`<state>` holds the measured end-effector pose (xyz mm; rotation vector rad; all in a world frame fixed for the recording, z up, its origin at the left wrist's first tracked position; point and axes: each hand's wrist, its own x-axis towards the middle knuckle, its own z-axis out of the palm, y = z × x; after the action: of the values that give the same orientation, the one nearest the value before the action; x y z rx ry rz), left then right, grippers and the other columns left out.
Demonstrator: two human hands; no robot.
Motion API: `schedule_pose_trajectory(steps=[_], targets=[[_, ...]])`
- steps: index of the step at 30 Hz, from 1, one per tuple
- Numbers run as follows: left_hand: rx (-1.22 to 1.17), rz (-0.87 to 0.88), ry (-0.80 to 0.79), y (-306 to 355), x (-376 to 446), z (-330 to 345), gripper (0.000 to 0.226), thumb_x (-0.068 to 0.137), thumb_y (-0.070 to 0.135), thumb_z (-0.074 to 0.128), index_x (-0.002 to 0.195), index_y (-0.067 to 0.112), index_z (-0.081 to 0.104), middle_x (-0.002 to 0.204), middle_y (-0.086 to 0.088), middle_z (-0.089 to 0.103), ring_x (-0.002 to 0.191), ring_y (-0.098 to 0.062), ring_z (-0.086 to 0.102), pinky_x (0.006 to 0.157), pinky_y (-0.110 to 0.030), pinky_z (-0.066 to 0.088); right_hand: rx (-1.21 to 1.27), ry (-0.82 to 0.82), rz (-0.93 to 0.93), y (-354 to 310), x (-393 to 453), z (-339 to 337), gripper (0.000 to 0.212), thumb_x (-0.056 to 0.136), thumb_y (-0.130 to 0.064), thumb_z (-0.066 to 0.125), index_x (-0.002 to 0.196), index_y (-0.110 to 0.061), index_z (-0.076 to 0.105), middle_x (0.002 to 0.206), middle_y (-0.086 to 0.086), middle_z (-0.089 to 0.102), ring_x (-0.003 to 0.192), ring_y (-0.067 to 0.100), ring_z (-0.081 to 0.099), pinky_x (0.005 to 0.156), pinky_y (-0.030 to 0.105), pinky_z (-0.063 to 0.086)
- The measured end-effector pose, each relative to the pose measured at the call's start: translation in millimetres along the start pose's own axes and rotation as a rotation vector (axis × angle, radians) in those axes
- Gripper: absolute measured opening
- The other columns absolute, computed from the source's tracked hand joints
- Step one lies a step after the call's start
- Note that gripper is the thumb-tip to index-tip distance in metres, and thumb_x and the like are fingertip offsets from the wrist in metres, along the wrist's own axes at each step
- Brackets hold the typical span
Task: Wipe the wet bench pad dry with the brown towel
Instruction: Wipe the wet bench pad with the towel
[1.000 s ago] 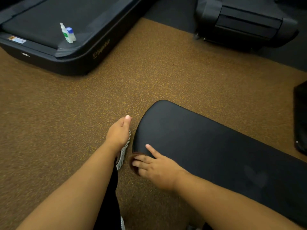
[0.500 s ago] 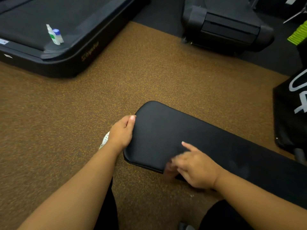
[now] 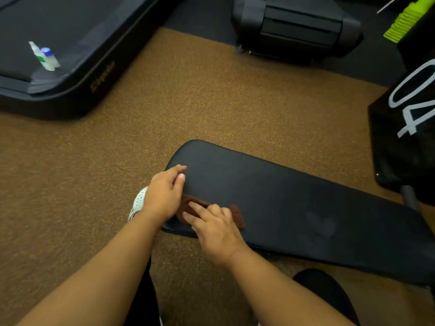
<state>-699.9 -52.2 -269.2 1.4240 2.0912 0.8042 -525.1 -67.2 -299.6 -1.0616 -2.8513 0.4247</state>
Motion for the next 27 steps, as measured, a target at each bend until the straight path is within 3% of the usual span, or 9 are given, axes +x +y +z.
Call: schedule_pose_trajectory(steps=[4, 8, 11, 13, 15, 19, 22, 24, 27], targets=[[0.068, 0.139, -0.204, 22, -1, 24, 0.036, 0.098, 0.019, 0.045, 0.133, 0.025, 0.054, 0.148, 0.004, 0.043, 0.140, -0.019, 0.034, 0.116, -0.036, 0.026, -0.009, 0.070, 0.272, 53, -60, -8, 0.039, 0.086, -0.027, 0.055, 0.124, -0.037, 0.056, 0.139, -0.012, 0.051, 0.096, 0.023, 0.053, 0.072, 0.041, 0.040], [0.142, 0.271, -0.398, 55, -6, 49, 0.041, 0.100, 0.022, 0.043, 0.141, 0.028, 0.044, 0.155, 0.008, 0.030, 0.145, -0.014, 0.021, 0.117, -0.029, 0.017, -0.105, 0.121, 0.723, 124, -127, -34, 0.042, 0.090, -0.025, 0.060, 0.128, -0.041, 0.052, 0.145, -0.014, 0.043, 0.106, 0.026, 0.048, 0.080, 0.044, 0.037], [0.163, 0.312, -0.456, 75, -10, 64, 0.044, 0.100, 0.023, 0.043, 0.144, 0.029, 0.039, 0.157, 0.009, 0.026, 0.146, -0.013, 0.017, 0.116, -0.027, 0.016, -0.090, 0.074, 1.235, 159, -160, -52, 0.041, 0.100, -0.036, 0.033, 0.141, -0.040, 0.033, 0.155, -0.016, 0.020, 0.114, 0.022, 0.035, 0.089, 0.042, 0.032], [0.159, 0.315, -0.469, 84, -12, 71, 0.045, 0.100, 0.024, 0.043, 0.144, 0.029, 0.038, 0.157, 0.010, 0.026, 0.146, -0.012, 0.017, 0.116, -0.027, 0.016, -0.061, 0.087, 1.399, 162, -152, -54, 0.043, 0.101, -0.036, 0.028, 0.144, -0.034, 0.030, 0.156, -0.012, 0.019, 0.110, 0.024, 0.036, 0.090, 0.041, 0.034], [0.146, 0.315, -0.471, 90, -12, 79, 0.045, 0.100, 0.024, 0.042, 0.144, 0.030, 0.038, 0.157, 0.010, 0.026, 0.146, -0.012, 0.017, 0.116, -0.027, 0.016, -0.058, 0.100, 1.308, 144, -127, -48, 0.043, 0.101, -0.034, 0.029, 0.143, -0.031, 0.032, 0.155, -0.008, 0.023, 0.108, 0.025, 0.038, 0.089, 0.039, 0.036], [0.159, 0.326, -0.418, 102, -10, 92, 0.044, 0.100, 0.023, 0.042, 0.144, 0.027, 0.039, 0.156, 0.006, 0.029, 0.145, -0.014, 0.022, 0.115, -0.025, 0.017, -0.015, 0.002, 0.753, 85, -68, -26, 0.045, 0.100, -0.034, 0.033, 0.145, -0.031, 0.029, 0.155, -0.009, 0.024, 0.111, 0.024, 0.038, 0.088, 0.039, 0.036], [0.159, 0.304, -0.409, 110, -9, 98, 0.044, 0.100, 0.022, 0.041, 0.144, 0.028, 0.040, 0.155, 0.007, 0.030, 0.145, -0.014, 0.022, 0.114, -0.026, 0.019, 0.042, -0.020, 0.418, 74, -54, -29, 0.044, 0.099, -0.034, 0.034, 0.143, -0.028, 0.033, 0.147, -0.012, 0.037, 0.101, 0.024, 0.039, 0.081, 0.040, 0.037], [0.176, 0.304, -0.421, 115, -7, 101, 0.044, 0.100, 0.023, 0.041, 0.144, 0.027, 0.039, 0.156, 0.007, 0.029, 0.145, -0.014, 0.022, 0.114, -0.026, 0.019, 0.004, 0.004, 0.374, 96, -64, -32, 0.042, 0.099, -0.031, 0.034, 0.141, -0.036, 0.034, 0.148, -0.014, 0.036, 0.099, 0.024, 0.041, 0.079, 0.040, 0.035], [0.204, 0.330, -0.450, 122, -4, 109, 0.044, 0.101, 0.023, 0.040, 0.145, 0.027, 0.038, 0.156, 0.006, 0.028, 0.145, -0.014, 0.022, 0.115, -0.027, 0.019, -0.020, 0.101, 0.611, 146, -105, -38, 0.041, 0.095, -0.025, 0.042, 0.133, -0.040, 0.043, 0.148, -0.016, 0.037, 0.102, 0.026, 0.045, 0.078, 0.037, 0.032]])
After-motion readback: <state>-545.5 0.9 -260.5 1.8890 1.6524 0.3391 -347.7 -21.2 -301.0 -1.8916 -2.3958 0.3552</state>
